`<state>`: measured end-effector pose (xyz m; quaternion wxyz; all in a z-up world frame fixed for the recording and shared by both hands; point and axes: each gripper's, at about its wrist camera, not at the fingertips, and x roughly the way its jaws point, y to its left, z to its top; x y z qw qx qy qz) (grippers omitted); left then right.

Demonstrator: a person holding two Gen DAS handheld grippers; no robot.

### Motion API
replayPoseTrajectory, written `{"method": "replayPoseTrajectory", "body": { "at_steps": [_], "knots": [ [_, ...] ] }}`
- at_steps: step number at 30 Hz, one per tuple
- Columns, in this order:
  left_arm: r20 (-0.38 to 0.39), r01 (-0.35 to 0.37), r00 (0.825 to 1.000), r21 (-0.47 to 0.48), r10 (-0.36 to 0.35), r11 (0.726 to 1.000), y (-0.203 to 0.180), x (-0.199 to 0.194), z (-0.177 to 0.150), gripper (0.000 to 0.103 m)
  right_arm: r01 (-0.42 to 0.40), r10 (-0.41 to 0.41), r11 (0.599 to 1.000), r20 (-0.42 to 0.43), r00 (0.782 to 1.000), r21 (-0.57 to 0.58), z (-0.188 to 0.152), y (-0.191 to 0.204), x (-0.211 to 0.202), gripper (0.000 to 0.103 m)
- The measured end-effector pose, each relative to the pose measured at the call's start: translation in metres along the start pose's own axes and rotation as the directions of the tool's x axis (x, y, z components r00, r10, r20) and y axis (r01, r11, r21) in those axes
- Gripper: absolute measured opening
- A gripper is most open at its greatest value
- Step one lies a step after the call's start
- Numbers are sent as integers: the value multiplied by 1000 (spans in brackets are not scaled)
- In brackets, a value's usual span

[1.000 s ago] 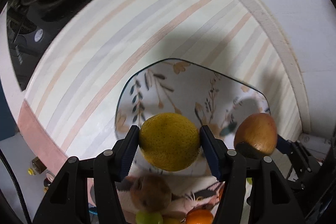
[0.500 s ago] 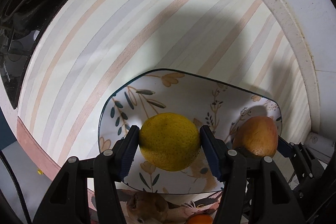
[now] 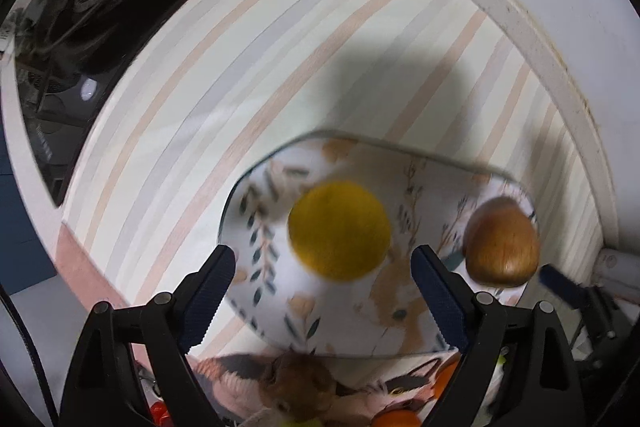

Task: Organize fruits
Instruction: 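Lower both fruits onto the deer plate while opening both tools, then lift both tools away from the plate back toward the fruit pile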

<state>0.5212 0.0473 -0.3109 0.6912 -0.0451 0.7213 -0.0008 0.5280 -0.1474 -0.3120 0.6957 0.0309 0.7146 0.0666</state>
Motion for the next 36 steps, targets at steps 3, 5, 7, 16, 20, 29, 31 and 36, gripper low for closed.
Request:
{"method": "replayPoseTrajectory", "body": {
  "at_steps": [3, 5, 7, 16, 20, 29, 31, 36],
  "knots": [
    [37, -49, 998, 13, 48, 999, 6, -7, -25, 90, 20, -20, 1000, 0, 1000, -7, -20, 2, -6, 92],
    [66, -72, 995, 7, 72, 997, 12, -14, -42, 90, 34, -34, 999, 8, 999, -15, -35, 4, -12, 92],
    [89, -78, 993, -4, 78, 997, 18, -22, -57, 90, 36, -36, 999, 19, 999, -18, -48, 4, -19, 92],
    [233, -93, 968, -16, 94, 996, 14, -78, -114, 90, 7, -4, 1000, 118, 993, -24, -97, 22, -67, 92],
    [293, -113, 950, -1, 109, 994, 5, -100, -138, 90, 9, -3, 999, 165, 986, -32, -118, 25, -90, 92],
    [375, -78, 924, 10, 68, 997, 6, -146, -189, 90, -4, 16, 999, 266, 964, -47, -175, 31, -149, 92],
    [393, -71, 918, 19, 58, 997, 5, -155, -199, 90, -4, 18, 999, 280, 960, -49, -183, 31, -156, 92],
    [430, -65, 902, 37, 43, 997, 2, -177, -225, 90, -11, 28, 998, 312, 950, -56, -207, 32, -177, 92]
  ]
}}
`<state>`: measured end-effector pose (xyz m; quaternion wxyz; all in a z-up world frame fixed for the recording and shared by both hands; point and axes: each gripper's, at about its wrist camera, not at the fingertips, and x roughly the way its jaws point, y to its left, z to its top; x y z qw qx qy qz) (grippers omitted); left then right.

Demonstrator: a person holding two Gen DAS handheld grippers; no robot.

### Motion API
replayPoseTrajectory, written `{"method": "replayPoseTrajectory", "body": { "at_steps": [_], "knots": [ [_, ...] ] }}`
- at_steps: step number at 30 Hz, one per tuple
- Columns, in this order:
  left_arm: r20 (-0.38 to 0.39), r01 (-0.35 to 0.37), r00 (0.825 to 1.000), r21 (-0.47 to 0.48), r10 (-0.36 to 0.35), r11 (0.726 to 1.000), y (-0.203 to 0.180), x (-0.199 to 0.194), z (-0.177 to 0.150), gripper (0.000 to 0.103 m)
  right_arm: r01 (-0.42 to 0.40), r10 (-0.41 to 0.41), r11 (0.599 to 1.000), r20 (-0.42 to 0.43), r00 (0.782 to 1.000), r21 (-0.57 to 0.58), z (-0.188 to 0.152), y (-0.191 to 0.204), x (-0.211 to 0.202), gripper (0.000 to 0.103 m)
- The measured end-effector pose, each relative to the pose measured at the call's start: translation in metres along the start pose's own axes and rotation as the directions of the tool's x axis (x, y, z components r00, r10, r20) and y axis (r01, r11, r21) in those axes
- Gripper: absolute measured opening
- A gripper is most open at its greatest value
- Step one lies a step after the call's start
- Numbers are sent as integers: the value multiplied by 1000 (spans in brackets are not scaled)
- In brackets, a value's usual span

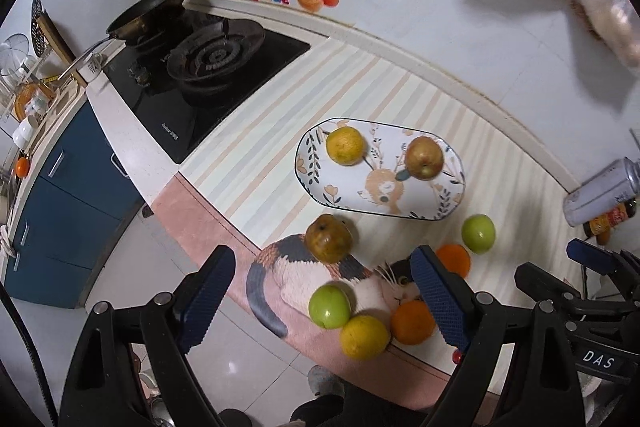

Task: Organize fruits
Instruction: 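Lift both tools away from the plate back toward the fruit pile, then grasp the green fruit with the left tool while the right tool grasps an orange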

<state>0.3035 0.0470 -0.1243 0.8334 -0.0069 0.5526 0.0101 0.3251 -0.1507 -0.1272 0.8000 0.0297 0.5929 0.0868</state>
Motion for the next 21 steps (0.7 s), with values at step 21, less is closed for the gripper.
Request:
{"method": "replayPoseTrajectory", "body": {
  "at_steps": [21],
  "knots": [
    [-82, -11, 997, 14, 12, 1000, 0, 33, -22, 103, -57, 69, 990, -93, 993, 133, -32, -31, 42, 92]
  ]
}}
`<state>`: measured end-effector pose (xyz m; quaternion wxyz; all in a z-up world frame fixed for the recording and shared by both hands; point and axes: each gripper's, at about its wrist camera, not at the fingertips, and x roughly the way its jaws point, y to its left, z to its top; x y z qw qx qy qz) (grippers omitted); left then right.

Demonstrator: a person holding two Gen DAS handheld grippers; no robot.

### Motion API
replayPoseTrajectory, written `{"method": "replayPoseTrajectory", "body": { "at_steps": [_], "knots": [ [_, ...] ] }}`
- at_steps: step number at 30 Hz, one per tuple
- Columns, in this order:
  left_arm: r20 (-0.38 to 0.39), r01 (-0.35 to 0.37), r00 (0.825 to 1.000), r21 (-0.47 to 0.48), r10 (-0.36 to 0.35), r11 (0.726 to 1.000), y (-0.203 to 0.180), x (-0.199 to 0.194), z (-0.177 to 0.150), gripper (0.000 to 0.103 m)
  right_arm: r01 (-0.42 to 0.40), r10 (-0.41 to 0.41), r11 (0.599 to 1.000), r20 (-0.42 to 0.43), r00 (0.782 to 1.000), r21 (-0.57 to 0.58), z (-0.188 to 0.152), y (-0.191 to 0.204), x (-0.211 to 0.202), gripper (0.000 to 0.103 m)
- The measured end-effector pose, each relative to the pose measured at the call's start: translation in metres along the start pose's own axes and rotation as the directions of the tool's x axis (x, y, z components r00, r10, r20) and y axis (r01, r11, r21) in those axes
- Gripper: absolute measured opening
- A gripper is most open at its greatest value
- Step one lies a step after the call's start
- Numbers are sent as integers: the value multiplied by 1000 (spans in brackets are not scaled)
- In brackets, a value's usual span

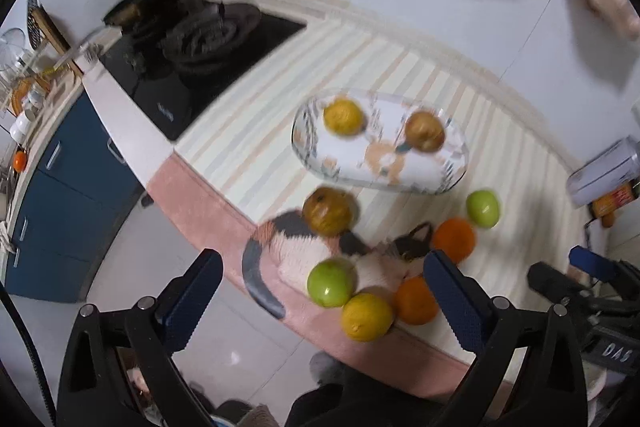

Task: Organize fruits
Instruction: 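Grasp the green fruit with the left tool while the right tool grasps an orange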

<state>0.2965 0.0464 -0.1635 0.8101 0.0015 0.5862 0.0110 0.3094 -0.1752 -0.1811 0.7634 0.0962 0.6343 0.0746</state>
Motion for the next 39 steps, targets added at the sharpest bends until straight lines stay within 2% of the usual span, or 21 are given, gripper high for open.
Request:
{"method": "replayPoseTrajectory", "body": {
  "at_steps": [4, 7, 12, 16, 19, 21, 25, 27, 29, 32, 35, 36, 39],
  "knots": [
    [-117, 1, 993, -25, -4, 1000, 7, 44, -10, 103, -72, 80, 995, -116, 990, 71, -8, -17, 50, 92],
    [-223, 25, 974, -93, -45, 995, 19, 83, -18, 103, -115, 135, 987, -187, 973, 114, -16, -21, 86, 92],
    [-299, 6, 953, -107, -38, 994, 22, 125, -21, 103, -125, 168, 979, -286, 943, 162, -26, -16, 139, 84],
    [-365, 25, 928, -133, -73, 991, 24, 155, -26, 102, -119, 169, 978, -322, 931, 170, -30, -11, 161, 82],
    [-386, 36, 918, -136, -87, 990, 23, 168, -28, 100, -113, 159, 982, -340, 927, 151, -31, -5, 169, 81],
    [-390, 21, 918, -116, -65, 993, 21, 174, -30, 100, -108, 151, 984, -351, 924, 139, -31, -2, 174, 81],
    [-392, 37, 917, -97, -72, 995, 16, 179, -36, 96, -108, 155, 983, -372, 915, 145, -35, 1, 184, 81],
    [-402, 51, 912, -94, -85, 994, 13, 183, -38, 83, -107, 157, 983, -378, 912, 150, -34, 0, 190, 78],
    [-411, 63, 907, -89, -94, 994, 10, 186, -42, 78, -118, 173, 980, -384, 907, 163, -34, 0, 194, 77],
    [-403, 75, 909, -82, -102, 994, 6, 187, -45, 71, -125, 182, 978, -386, 904, 170, -35, 0, 197, 75],
    [-399, 100, 909, -73, -121, 992, -2, 186, -49, 55, -136, 192, 976, -384, 903, 169, -35, 0, 197, 70],
    [-400, 100, 909, -63, -117, 993, -5, 185, -49, 52, -138, 193, 976, -382, 904, 167, -35, 2, 198, 69],
    [-384, 78, 920, -18, -80, 997, -15, 183, -51, 52, -133, 182, 979, -374, 909, 152, -34, 5, 196, 69]
  ]
}}
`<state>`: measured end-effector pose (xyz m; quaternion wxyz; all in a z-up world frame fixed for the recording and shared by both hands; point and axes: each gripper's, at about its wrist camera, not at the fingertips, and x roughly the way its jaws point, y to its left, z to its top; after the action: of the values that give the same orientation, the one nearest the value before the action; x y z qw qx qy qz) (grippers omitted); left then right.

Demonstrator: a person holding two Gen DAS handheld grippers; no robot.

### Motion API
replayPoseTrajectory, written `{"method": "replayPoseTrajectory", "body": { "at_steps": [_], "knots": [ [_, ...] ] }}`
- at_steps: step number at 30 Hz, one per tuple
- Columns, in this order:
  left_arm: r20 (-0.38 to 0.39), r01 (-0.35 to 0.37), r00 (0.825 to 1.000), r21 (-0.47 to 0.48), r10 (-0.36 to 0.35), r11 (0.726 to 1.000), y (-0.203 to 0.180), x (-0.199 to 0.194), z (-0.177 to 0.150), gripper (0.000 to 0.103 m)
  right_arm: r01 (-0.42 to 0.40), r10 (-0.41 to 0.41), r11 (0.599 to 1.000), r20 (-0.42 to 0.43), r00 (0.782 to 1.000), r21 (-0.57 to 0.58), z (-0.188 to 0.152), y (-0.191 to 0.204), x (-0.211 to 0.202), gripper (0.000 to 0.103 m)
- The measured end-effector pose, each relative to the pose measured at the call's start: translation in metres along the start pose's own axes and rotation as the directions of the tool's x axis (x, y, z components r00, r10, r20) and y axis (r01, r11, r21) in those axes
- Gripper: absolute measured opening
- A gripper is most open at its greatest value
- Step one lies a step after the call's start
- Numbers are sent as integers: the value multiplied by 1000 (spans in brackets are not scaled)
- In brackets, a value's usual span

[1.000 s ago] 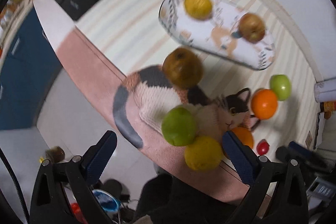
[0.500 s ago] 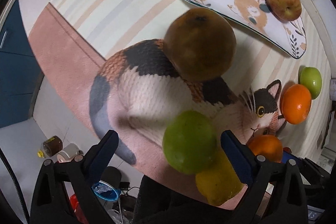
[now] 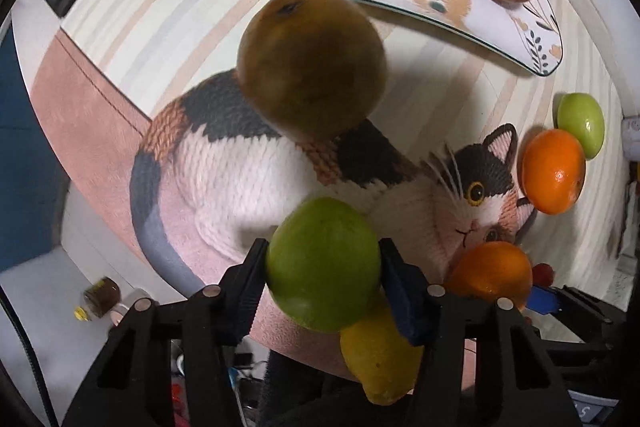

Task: Organize fruits
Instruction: 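Grasp the green fruit with the left tool while the right tool grasps an orange, then carry both fruits onto the deer plate and open both tools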

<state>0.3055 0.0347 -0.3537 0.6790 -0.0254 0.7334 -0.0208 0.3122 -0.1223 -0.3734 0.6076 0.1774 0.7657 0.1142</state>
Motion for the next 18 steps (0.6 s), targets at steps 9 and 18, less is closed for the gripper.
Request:
{"method": "replayPoseTrajectory", "body": {
  "at_steps": [9, 18],
  "knots": [
    [4, 17, 1000, -20, -17, 1000, 2, -9, 8, 52, 11, -10, 1000, 38, 999, -23, -3, 5, -9, 67],
    [125, 117, 985, 21, -119, 993, -6, -89, 31, 52, -81, 85, 996, 155, 984, -31, 25, 18, -69, 67]
  ]
}}
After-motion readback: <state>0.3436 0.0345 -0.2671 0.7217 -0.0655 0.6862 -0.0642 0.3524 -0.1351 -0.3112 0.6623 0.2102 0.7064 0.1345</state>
